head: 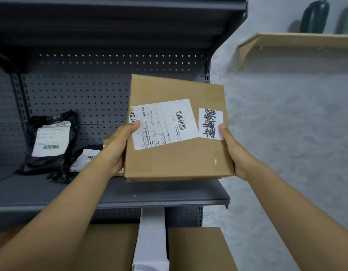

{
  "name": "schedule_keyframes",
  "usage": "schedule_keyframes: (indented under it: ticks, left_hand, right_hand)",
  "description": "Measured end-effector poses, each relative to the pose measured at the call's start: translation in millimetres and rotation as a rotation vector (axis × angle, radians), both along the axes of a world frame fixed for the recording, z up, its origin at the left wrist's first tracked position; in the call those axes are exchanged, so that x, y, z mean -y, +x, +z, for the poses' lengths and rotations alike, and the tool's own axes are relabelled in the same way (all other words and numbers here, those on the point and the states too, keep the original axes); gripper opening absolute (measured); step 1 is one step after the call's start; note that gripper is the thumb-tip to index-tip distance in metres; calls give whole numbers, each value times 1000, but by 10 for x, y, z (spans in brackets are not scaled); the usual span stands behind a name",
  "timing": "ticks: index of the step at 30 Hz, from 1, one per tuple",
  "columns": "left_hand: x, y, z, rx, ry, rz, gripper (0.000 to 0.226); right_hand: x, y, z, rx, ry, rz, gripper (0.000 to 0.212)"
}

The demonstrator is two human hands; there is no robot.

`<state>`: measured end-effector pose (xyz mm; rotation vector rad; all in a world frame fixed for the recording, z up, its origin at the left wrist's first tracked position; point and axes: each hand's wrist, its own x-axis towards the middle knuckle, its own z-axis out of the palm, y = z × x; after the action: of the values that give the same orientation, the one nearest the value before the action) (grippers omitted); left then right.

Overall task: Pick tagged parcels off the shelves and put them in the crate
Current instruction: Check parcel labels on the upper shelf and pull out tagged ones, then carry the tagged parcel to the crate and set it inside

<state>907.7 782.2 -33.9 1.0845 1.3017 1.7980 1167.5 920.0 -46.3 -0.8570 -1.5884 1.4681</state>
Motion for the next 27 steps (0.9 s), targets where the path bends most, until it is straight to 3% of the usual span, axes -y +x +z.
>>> schedule_keyframes:
  ticks: [5, 12, 20, 27]
  left_hand:
    - [-31, 145, 82, -92, -39, -49, 30]
    - [-328, 482, 144, -269, -108, -158, 50]
    - [-492, 1371, -80, -310, -84, -671, 49]
    - [165, 2540, -780, -279, -156, -1170, 50]
  right_hand:
    - [8, 42, -195, -108, -15, -60, 47]
    - [281, 448, -432, -169, -25, -318, 52]
    - [1558, 1289, -753, -189, -14, -830, 48]
    - [3306, 1932, -1275, -111, -73, -1284, 46]
